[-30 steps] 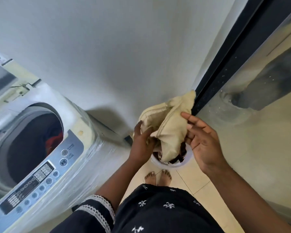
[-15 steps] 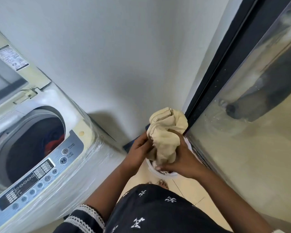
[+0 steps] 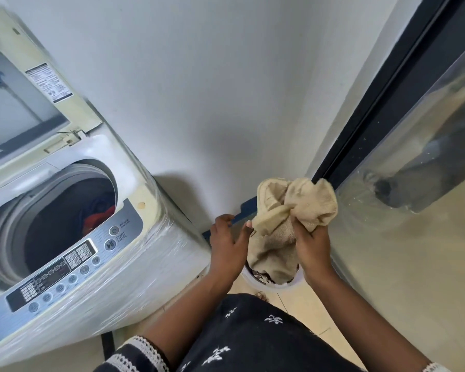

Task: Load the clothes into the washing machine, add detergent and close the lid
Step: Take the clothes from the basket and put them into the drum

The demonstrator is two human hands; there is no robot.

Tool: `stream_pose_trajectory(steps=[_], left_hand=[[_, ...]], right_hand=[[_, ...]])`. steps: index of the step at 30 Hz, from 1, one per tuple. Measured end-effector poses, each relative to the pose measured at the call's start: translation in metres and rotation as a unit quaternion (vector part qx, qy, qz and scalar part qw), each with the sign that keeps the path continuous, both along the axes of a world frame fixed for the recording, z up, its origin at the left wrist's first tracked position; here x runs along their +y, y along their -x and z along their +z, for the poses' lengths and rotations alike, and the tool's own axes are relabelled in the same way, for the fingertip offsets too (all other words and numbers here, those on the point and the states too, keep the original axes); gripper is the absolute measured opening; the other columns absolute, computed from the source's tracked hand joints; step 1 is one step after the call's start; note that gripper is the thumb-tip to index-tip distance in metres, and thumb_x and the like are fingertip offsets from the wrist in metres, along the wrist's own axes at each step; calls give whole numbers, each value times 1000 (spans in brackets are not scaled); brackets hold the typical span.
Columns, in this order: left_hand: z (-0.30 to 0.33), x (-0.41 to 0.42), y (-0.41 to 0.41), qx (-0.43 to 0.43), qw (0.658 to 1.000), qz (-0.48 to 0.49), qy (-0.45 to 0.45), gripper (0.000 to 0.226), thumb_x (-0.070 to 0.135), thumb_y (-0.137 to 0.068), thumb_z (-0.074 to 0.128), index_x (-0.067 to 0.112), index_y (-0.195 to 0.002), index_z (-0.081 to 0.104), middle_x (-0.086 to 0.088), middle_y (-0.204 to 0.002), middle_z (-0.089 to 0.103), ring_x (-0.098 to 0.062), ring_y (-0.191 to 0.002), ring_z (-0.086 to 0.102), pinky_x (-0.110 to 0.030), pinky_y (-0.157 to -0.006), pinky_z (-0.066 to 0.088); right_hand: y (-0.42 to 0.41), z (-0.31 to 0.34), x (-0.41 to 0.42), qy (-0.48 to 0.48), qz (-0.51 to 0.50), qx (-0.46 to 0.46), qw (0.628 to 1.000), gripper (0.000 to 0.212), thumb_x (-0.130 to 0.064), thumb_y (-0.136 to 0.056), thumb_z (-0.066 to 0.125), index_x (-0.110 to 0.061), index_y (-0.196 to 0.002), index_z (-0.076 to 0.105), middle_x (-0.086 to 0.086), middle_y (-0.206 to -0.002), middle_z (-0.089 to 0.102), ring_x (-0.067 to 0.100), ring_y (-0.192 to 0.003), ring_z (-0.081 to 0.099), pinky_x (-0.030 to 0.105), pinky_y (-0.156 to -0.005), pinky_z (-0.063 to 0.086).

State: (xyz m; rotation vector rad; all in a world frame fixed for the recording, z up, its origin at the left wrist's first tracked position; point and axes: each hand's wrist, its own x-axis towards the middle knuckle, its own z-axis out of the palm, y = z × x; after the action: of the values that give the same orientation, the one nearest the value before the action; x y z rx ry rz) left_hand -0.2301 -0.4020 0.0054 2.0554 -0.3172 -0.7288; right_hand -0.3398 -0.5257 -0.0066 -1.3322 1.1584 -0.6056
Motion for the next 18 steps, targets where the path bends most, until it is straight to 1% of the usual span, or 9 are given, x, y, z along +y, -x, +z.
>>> stream_pose_trajectory(steps=[1,3,5,7,10,13,14,16,18], left_hand=[[4,1,0,35,999,-15,0,52,55,-92,57,28,-133,39,0,-128,48,-15,-115,53,-34,-92,51],[11,1,2,122,990,-57,31,63,59,-88,59,32,-140,35,4,-130,50,-5,-106,56,-25,-82,53],[19,0,5,200,972,-90,85,59,56,-85,62,43,-136,36,20,-125,51,5,-102,54,-15,-76,52],[21,-2,8,256,953,-97,129,52,46,-87,68,44,-130,41,25,-123,56,9,-104,57,-15,-79,54],[15,-4,10,260,946,-81,173,58,35,-78,81,33,-130,55,9,-126,67,-9,-118,62,-33,-98,54],[13,-1,13,249,942,-65,214,56,10,-81,79,20,-131,56,-1,-125,68,-16,-118,63,-35,-98,53],[13,-1,16,240,944,-62,217,56,5,-81,78,18,-131,56,-3,-125,68,-17,-118,63,-36,-98,53],[8,-1,21,212,954,-42,206,63,10,-77,80,18,-134,55,-2,-128,66,-17,-120,61,-38,-101,52],[3,0,23,189,962,-14,197,68,19,-71,81,19,-134,54,-1,-129,65,-15,-120,61,-41,-103,50]], right_hand=[[-2,2,1,-21,-9,-12,1000,39,-45,-86,70,-23,-118,66,-9,-113,71,8,-110,64,41,-98,51],[-4,9,4,-63,-23,-41,997,29,-47,-91,65,-28,-112,69,-10,-111,73,8,-108,66,42,-97,53],[-6,17,7,-126,-29,-82,988,33,-53,-91,58,-28,-107,69,-7,-108,75,12,-106,68,39,-92,55],[-7,21,9,-214,-28,-123,969,39,-56,-94,50,-25,-108,68,-1,-106,76,17,-104,71,40,-91,54],[-9,22,16,-337,-6,-140,931,46,-51,-99,45,-16,-123,64,10,-117,73,24,-111,68,45,-98,51],[-9,21,18,-384,45,-124,914,39,-38,-102,45,-13,-125,64,12,-116,72,28,-111,68,46,-94,54],[-10,22,17,-387,68,-114,912,37,-36,-102,47,-13,-123,66,12,-115,73,27,-108,69,44,-91,56],[-11,21,15,-378,114,-85,915,34,-38,-99,53,-17,-121,67,10,-113,74,27,-105,71,46,-86,58],[-12,17,15,-338,134,-27,931,41,-45,-92,63,-21,-125,62,7,-112,74,26,-102,72,46,-82,60]])
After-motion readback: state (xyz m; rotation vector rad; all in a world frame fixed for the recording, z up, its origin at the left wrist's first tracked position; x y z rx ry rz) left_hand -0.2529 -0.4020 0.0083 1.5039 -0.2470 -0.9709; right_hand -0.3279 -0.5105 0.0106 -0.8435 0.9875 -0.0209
